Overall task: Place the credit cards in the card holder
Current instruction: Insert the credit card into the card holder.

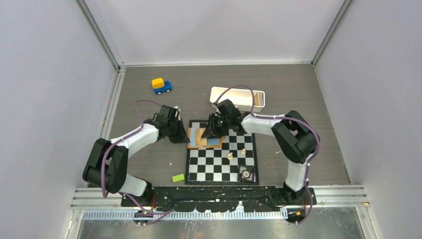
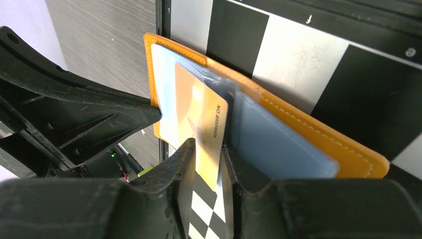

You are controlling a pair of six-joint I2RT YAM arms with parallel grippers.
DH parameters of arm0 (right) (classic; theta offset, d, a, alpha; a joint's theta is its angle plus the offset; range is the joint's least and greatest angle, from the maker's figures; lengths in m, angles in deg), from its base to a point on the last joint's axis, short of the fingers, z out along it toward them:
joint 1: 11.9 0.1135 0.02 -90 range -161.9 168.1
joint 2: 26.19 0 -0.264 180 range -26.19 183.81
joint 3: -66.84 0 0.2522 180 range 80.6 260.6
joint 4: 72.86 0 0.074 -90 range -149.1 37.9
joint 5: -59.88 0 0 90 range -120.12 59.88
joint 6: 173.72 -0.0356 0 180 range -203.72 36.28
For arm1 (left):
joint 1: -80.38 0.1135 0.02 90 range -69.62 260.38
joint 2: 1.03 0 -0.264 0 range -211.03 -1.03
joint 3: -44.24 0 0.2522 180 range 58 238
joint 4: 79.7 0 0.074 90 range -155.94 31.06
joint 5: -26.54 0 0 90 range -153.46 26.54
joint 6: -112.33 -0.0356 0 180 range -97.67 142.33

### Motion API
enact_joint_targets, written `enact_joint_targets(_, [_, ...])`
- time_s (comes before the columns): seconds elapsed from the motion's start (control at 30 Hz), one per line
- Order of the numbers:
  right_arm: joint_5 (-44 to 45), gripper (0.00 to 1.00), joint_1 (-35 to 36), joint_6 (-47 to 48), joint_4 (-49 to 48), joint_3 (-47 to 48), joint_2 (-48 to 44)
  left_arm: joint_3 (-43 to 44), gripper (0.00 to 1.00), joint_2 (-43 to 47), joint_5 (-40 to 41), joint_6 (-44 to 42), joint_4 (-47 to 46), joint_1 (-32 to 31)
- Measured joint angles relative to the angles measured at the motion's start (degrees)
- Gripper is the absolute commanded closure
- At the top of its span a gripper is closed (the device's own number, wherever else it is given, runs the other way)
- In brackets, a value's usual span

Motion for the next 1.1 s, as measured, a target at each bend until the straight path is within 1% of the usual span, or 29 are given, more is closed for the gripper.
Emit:
enact_joint_targets(0.17, [2.45, 0.56, 0.72, 1.18, 3.58, 0.22, -1.97, -0.02, 1.00, -0.24, -0.11, 0.09, -0.87, -0.13])
enact_joint_targets(0.27, [3.30, 0.54, 1.16, 1.46, 5.14, 0.74, -2.47, -0.02, 1.00, -0.28, -0.13, 0.11, -0.94, -0.13])
enact_joint_targets(0.67, [8.96, 0.57, 4.04, 1.99, 10.95, 3.65, -2.82, -0.26, 1.00, -0.28, -0.72, 0.09, -1.44, -0.11])
enact_joint_targets(1.1, [13.22, 0.56, 7.61, 4.28, 16.35, 9.73, 0.15, -0.50, 1.00, -0.28, -1.40, 0.09, -2.08, 0.00])
